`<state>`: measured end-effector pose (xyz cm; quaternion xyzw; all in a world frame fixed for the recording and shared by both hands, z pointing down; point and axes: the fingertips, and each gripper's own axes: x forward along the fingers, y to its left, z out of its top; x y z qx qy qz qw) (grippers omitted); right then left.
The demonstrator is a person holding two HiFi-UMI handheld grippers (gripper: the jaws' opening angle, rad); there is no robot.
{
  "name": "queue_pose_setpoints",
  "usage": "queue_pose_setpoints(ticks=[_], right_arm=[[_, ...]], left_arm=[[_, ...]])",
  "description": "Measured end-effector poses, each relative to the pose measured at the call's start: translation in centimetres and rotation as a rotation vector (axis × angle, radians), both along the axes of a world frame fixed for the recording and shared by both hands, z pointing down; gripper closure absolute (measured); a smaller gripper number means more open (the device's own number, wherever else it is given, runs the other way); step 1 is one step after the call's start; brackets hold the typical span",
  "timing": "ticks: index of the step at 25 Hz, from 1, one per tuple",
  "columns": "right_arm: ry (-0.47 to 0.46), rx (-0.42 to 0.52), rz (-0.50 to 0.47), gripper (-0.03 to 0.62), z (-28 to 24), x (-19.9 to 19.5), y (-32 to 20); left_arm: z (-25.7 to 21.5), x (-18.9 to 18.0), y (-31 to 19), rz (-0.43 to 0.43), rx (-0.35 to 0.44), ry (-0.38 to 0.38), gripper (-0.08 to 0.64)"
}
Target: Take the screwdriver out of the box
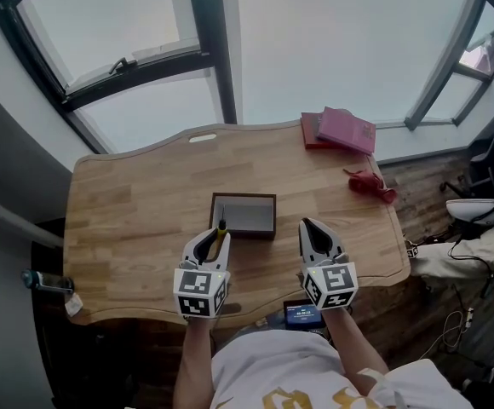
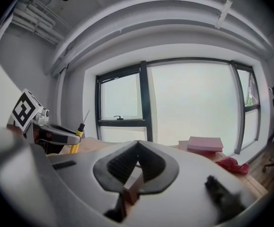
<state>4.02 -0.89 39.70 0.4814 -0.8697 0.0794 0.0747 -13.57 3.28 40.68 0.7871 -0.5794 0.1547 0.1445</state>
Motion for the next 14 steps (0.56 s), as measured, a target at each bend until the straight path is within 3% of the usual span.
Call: queue_pose_setpoints(ticks=[14], right_arm=[[0.013,-0.030,0.026,0.561,1.2,0.5,-0.7]], left_arm=[[0.4,-0.2,-1.3,0.016,-0.010,0.021,0.480]])
